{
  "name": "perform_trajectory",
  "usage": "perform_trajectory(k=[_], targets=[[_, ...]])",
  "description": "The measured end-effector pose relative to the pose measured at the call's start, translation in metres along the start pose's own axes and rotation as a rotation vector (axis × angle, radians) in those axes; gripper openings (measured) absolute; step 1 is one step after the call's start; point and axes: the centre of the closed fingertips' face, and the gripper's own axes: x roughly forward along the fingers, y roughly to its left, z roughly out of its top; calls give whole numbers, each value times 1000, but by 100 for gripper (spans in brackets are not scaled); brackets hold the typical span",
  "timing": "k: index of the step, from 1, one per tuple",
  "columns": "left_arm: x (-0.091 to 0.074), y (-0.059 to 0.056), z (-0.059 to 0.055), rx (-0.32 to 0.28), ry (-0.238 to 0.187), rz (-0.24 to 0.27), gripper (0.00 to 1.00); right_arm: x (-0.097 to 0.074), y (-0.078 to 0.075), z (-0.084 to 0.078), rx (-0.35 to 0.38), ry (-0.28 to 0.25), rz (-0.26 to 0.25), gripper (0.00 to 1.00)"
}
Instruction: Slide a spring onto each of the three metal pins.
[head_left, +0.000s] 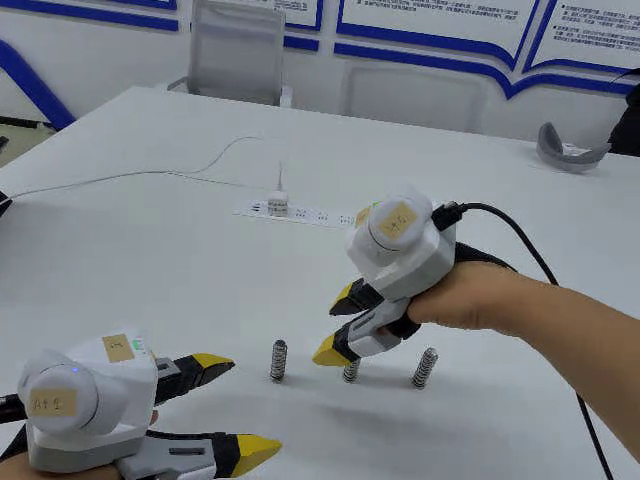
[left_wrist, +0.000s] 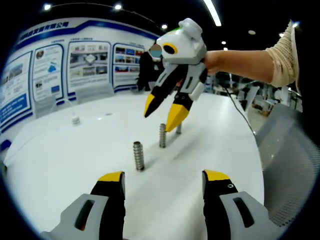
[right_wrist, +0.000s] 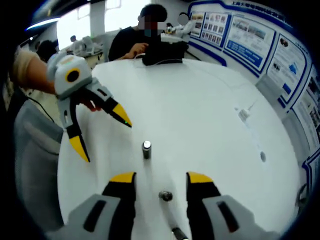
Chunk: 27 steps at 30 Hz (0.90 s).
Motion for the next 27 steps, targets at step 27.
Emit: perform_trajectory(k=[27], targets=[[1, 2, 3, -9, -1, 7, 68, -63, -17, -57, 180, -181, -178, 55]])
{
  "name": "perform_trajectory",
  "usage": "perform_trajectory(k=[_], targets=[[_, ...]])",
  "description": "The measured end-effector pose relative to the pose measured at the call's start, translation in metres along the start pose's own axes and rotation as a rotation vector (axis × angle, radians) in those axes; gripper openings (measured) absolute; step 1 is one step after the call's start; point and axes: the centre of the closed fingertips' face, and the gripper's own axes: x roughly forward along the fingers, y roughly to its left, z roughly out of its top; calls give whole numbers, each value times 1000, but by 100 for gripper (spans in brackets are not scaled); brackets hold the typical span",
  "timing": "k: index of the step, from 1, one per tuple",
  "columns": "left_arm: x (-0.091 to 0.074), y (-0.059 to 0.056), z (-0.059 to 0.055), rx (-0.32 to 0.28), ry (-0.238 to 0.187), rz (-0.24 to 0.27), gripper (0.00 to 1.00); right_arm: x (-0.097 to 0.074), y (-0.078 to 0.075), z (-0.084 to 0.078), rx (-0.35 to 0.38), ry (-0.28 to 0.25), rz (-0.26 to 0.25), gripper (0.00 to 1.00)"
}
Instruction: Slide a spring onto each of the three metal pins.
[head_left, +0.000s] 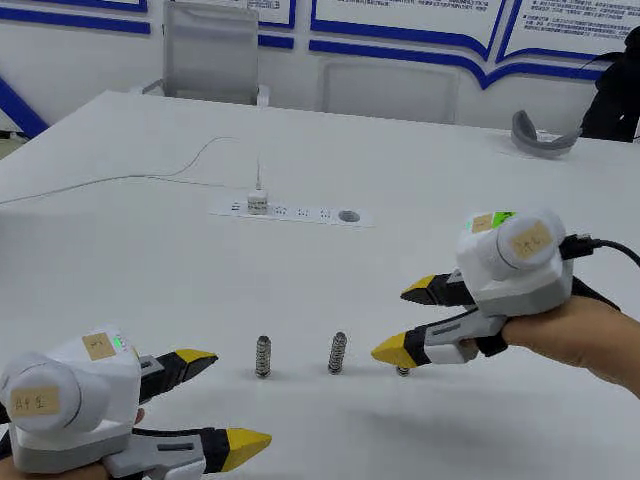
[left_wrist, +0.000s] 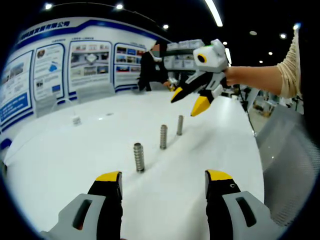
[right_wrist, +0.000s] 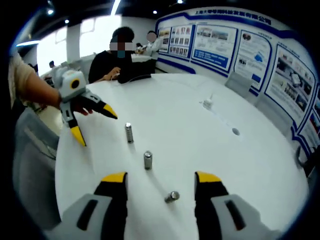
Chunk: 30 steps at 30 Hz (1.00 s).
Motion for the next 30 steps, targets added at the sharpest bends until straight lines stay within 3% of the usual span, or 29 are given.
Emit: perform_trajectory(k=[15, 30], targets=[[0, 0, -1, -7, 3, 4, 70, -17, 2, -26, 45, -75, -42, 61], [-2, -1, -2, -17, -1, 9, 70, -25, 11, -51, 104, -109, -75, 64]])
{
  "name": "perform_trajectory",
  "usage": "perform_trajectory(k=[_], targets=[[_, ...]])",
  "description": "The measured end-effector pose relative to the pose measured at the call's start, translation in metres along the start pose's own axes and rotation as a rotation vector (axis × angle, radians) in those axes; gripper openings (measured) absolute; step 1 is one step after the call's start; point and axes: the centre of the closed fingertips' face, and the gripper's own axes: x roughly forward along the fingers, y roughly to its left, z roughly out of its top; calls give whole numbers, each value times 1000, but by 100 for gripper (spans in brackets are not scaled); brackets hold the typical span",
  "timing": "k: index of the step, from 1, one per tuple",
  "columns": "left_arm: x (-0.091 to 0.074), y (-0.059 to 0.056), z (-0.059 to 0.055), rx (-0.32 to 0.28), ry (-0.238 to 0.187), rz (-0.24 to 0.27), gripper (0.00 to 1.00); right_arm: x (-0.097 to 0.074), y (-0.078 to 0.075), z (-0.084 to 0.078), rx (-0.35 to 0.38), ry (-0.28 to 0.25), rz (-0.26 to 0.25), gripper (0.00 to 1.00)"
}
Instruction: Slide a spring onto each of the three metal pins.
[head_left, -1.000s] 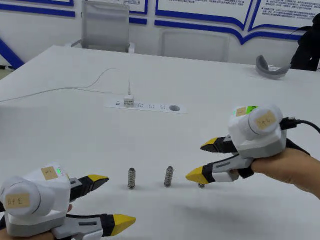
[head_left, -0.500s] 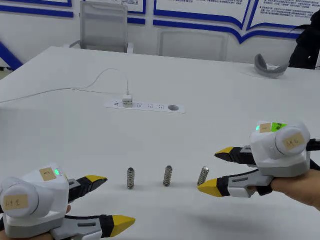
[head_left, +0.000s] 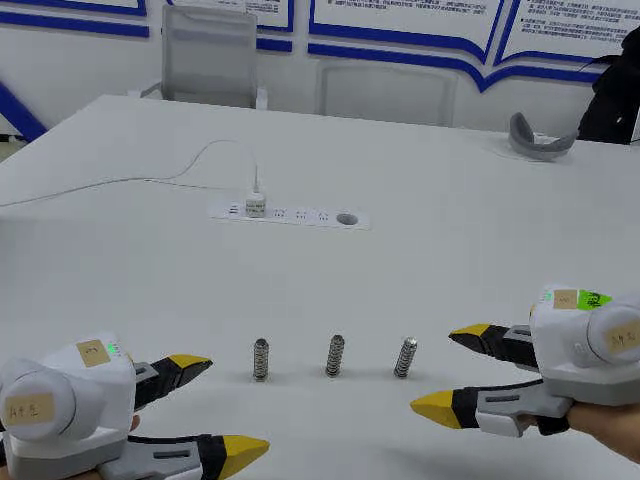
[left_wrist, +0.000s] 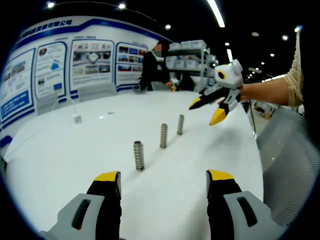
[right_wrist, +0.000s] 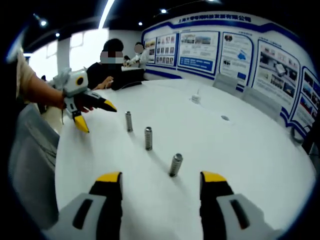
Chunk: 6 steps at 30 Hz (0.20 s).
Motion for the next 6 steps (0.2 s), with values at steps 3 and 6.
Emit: perform_trajectory(k=[3, 6], targets=[[0, -1, 0, -2, 1, -1, 70, -1, 0, -2, 11, -2, -4, 64], [0, 0, 0, -3, 0, -1, 70, -1, 0, -4, 14, 1, -6, 64]])
